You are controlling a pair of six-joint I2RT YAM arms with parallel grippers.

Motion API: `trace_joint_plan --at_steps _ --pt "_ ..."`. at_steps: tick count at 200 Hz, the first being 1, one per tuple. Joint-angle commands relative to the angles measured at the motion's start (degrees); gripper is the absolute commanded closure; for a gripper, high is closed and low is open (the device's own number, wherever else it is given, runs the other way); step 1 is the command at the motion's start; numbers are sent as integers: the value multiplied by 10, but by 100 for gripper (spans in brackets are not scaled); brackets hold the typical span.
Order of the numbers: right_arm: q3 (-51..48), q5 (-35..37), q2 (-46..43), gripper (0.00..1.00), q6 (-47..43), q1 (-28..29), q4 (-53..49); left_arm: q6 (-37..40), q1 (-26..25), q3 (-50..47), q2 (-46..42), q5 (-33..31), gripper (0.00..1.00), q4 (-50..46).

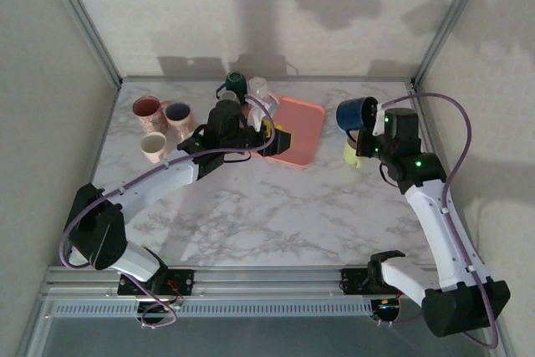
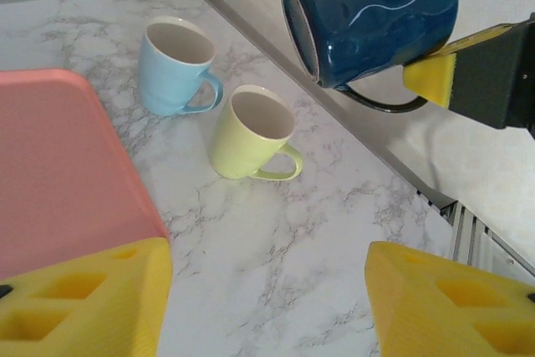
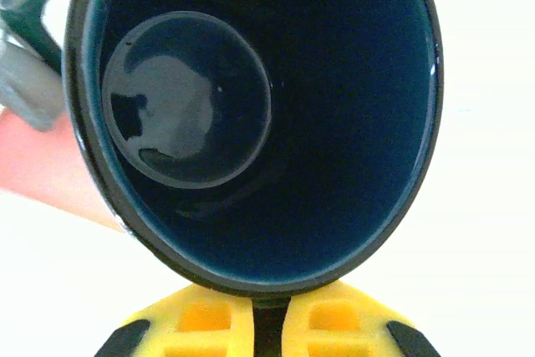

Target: Turn the mug right side up

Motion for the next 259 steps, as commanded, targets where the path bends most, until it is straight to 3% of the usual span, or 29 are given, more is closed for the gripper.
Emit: trace_joint_plan --at_steps 1,80,161,259 --pt "40 68 14 100 -58 -6 19 20 3 7 0 -7 38 -13" --pt "93 228 127 100 -107 -44 -19 53 2 8 23 -10 38 -34" --pt "115 279 238 100 -171 -61 23 84 2 33 52 14 39 -73" --pt "199 320 420 100 -182 -81 59 106 2 47 76 22 39 -96"
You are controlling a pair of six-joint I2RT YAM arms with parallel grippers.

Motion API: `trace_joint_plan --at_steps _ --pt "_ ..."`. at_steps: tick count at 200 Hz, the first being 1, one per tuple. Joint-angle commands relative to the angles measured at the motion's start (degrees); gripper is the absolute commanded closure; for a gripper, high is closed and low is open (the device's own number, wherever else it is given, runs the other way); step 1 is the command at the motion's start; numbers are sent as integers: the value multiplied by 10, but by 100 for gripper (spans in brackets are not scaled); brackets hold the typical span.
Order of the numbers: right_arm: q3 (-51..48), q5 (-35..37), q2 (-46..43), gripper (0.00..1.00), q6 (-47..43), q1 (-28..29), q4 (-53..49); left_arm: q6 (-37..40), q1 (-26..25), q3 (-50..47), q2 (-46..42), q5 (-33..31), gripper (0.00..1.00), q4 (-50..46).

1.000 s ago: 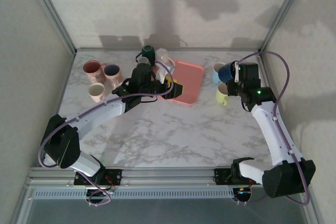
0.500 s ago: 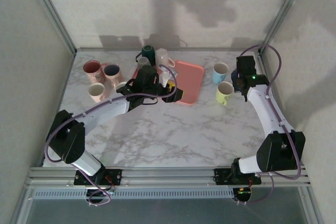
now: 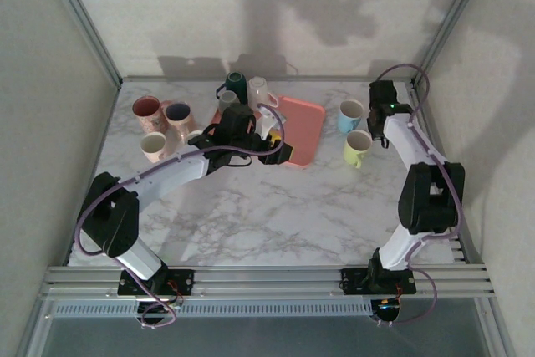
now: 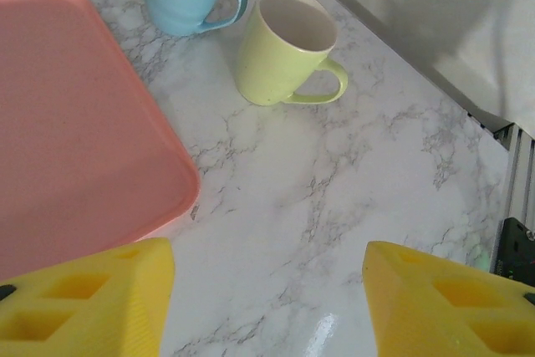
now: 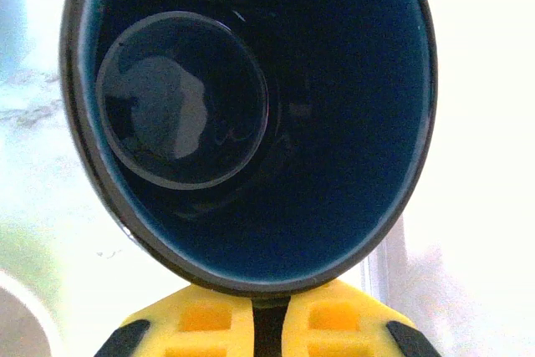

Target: Turn the mug right side up

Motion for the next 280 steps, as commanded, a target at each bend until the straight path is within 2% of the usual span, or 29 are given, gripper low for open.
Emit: trace_joint_plan --at_steps 1,83,131,159,174,185,204,244,256,280 --pt "40 37 26 100 -2 -5 49 16 2 23 14 12 39 -12" --pt "98 43 129 100 -33 -7 73 19 2 38 32 13 39 -22" --pt "111 35 159 100 -36 -8 77 24 3 59 46 15 38 -36" --pt "115 27 171 94 -31 -9 68 26 2 72 55 16 38 -44" --pt "115 27 168 82 -28 -9 63 26 3 77 59 16 38 -44" --pt "115 28 160 73 -23 -9 54 25 2 79 61 16 38 -43" --pt "102 28 128 65 -16 -9 49 19 2 81 63 14 38 -41" --pt "64 6 29 57 22 -9 13 -2 2 87 59 9 38 -36" --pt "45 -31 -12 57 46 -14 1 -10 2 89 55 4 38 -38" --pt "-4 -156 -97 55 110 -34 -16 -34 2 88 38 -24 38 -40"
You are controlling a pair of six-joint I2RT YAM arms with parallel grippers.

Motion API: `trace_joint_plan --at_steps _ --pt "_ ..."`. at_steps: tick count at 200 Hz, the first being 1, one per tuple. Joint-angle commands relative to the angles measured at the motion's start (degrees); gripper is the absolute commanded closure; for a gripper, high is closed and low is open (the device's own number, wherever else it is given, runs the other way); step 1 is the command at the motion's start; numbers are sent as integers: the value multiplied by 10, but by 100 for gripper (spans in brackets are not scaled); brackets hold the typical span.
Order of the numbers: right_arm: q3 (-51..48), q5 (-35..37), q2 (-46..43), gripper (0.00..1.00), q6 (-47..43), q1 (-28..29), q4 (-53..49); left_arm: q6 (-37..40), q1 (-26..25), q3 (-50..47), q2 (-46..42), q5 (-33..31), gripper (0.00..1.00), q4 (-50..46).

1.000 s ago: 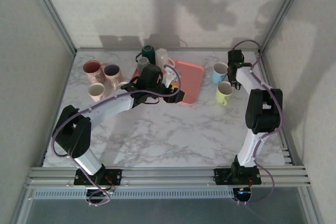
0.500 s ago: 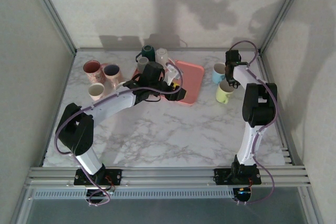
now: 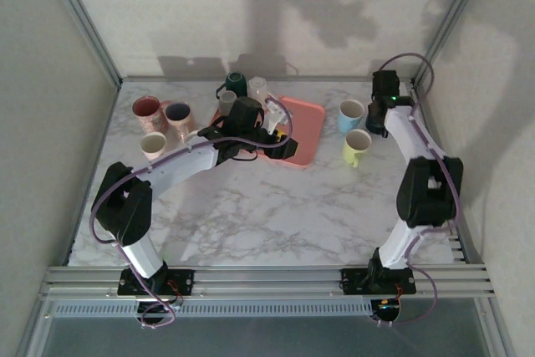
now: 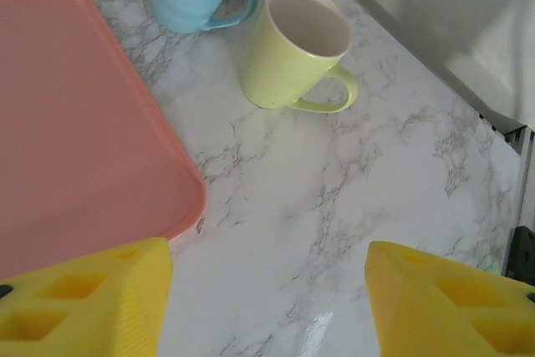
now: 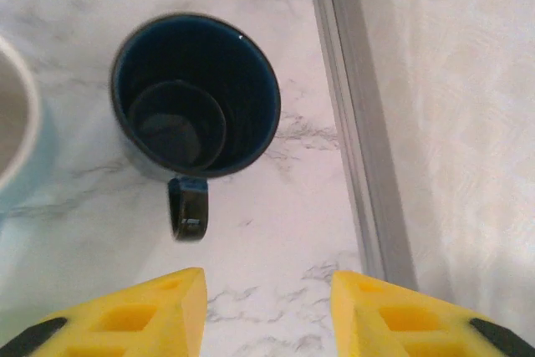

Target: Turn the mug right side up

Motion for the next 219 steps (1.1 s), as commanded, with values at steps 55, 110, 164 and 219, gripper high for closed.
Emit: trace_joint_plan --at_steps 55,110,164,219 --pt "-152 -400 -210 47 157 -26 -10 -119 6 -35 -72 -139 37 22" --pt "-174 -503 -219 44 231 -21 -9 -180 48 -54 -88 -263 36 15" --pt "-154 -516 -185 46 250 2 -27 -271 78 18 -4 -392 41 -45" --pt "-120 -501 -165 46 238 26 -46 -250 107 159 142 -445 43 -119"
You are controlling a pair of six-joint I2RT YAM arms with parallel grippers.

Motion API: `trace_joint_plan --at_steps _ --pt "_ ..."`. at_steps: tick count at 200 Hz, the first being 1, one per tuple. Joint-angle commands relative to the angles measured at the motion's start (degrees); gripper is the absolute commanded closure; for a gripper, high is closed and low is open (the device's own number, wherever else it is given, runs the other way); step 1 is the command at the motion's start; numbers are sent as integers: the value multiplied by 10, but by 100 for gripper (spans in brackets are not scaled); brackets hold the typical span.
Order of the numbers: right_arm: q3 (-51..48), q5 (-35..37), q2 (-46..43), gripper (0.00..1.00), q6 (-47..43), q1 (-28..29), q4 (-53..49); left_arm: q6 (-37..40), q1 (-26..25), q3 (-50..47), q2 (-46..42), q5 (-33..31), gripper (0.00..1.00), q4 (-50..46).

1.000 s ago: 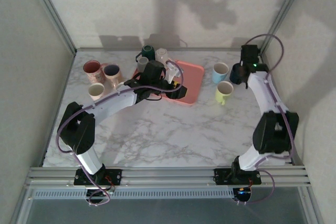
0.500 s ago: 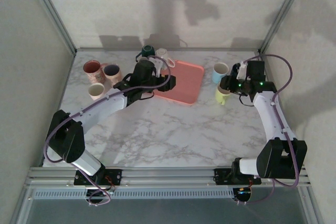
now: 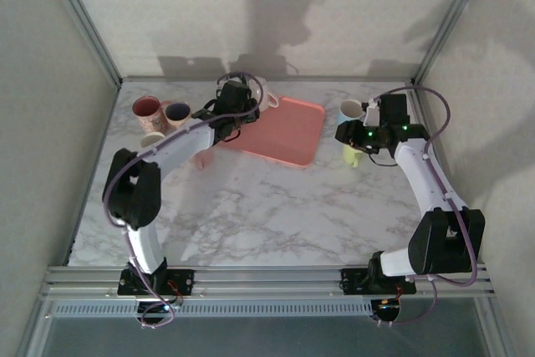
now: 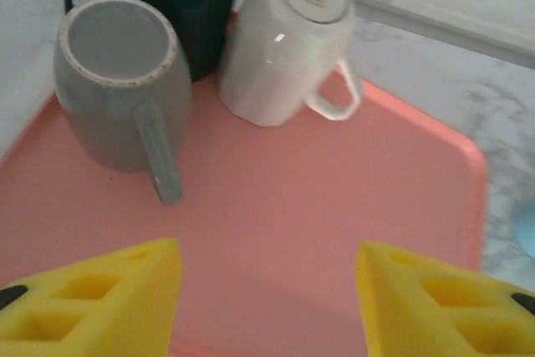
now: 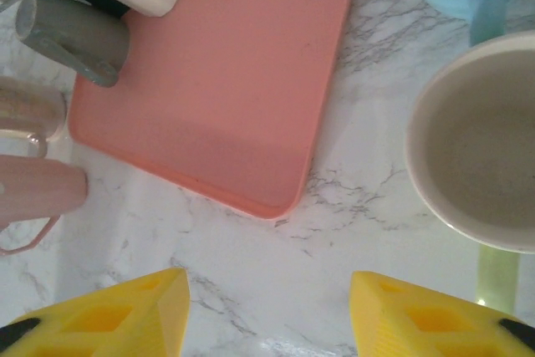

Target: Turn the mug right side up

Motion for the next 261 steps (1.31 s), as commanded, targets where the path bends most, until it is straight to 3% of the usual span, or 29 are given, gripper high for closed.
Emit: trace_joint_plan --at_steps 1,72,105,173,237,261 --pt "32 3 9 46 0 7 -17 -4 21 59 49 -43 43 -55" --pt "59 10 46 45 11 12 -5 24 41 199 178 -82 46 -132" --pt "73 -1 62 45 23 17 6 -1 42 245 215 -79 51 -168" --pt "95 21 76 45 8 21 -20 -43 38 260 249 -75 55 -174" --pt "101 4 89 45 3 20 -32 -100 33 260 253 -42 50 -174" --pt "98 5 79 44 4 20 -28 -133 19 263 246 -58 48 -189"
